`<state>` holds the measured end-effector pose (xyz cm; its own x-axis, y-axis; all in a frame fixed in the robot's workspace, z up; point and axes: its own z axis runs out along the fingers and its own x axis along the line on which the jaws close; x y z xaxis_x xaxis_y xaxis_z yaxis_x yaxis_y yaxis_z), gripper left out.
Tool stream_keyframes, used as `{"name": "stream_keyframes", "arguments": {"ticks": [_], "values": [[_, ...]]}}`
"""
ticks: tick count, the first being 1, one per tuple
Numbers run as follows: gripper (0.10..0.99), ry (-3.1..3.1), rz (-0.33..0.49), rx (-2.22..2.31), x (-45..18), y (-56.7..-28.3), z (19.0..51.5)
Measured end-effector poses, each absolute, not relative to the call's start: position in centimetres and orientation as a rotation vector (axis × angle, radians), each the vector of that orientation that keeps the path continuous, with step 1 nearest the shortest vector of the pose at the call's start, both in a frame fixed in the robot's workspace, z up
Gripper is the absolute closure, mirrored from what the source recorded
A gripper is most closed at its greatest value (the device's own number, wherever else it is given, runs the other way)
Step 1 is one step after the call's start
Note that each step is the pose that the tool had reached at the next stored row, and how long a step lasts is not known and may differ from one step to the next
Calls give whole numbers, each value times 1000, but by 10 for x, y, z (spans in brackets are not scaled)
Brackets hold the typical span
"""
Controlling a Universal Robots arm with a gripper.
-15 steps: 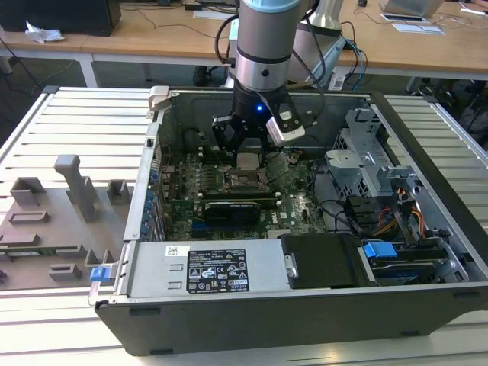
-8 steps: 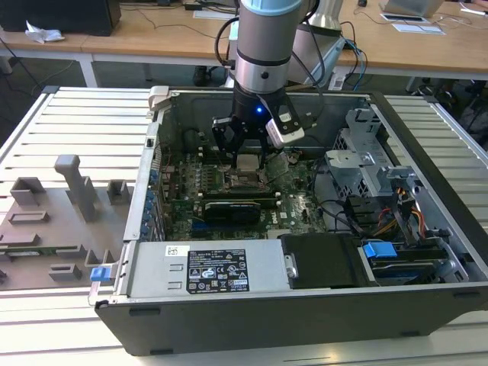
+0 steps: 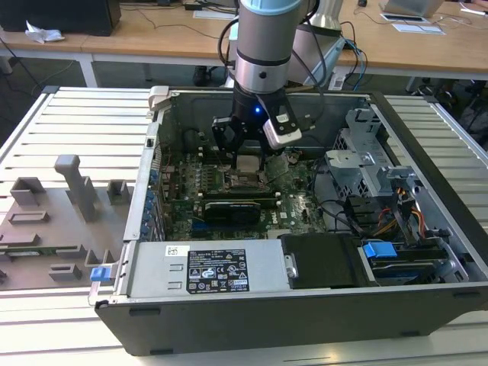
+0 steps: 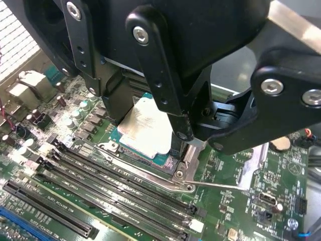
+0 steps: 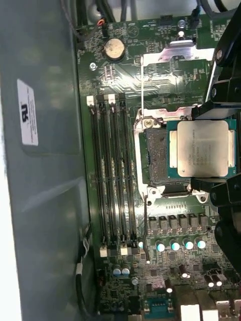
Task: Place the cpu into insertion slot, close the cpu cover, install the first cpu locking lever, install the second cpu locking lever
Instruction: 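Place the cpu into insertion slot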
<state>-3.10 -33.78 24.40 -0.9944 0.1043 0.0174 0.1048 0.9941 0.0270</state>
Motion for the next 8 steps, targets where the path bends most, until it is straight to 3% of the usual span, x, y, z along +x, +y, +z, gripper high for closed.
{"name": "stream_keyframes", "arguments": {"ticks": [8], "values": [[545, -3115, -21, -276, -31, -338, 243]]}}
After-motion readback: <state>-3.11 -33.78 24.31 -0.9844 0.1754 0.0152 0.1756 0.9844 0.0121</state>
